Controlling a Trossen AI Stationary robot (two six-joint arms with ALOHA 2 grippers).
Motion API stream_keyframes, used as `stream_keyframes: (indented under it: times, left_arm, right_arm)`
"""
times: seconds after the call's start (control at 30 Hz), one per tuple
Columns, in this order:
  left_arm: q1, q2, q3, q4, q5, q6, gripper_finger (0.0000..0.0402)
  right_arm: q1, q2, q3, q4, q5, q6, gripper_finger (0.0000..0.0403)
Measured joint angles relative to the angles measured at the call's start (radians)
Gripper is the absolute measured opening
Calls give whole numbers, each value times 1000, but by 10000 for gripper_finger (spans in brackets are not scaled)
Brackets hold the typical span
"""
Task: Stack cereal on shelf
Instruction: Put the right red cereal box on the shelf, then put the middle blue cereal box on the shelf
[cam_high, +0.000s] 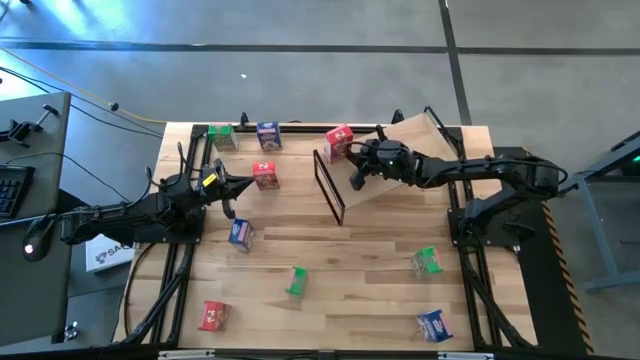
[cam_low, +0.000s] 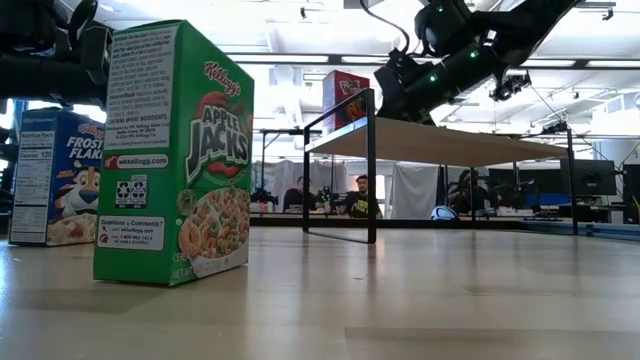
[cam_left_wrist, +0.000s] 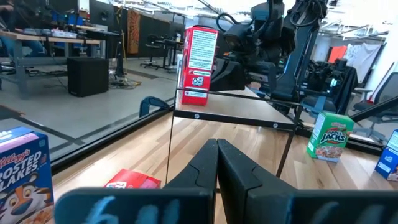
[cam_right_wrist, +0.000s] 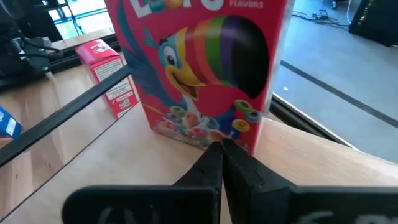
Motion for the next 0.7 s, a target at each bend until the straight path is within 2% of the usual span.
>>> stream_keyframes:
  times: [0.27,0.43,0.53,0.7]
  left_arm:
    - [0,0,0,0,0,-12,0]
    - [2,8,23,-9,-21,-42,0]
    - [20,28,73,-62,-41,-39,0]
    - [81,117,202,-240,-15,-43,1]
  right_arm:
    - [1,-20,0,-25,-39,-40,0]
    - [9,-105,0,-149,-68,-64,0]
    - [29,-179,0,-235,-61,-94,0]
    - [70,-283,1,-332,-45,-114,0]
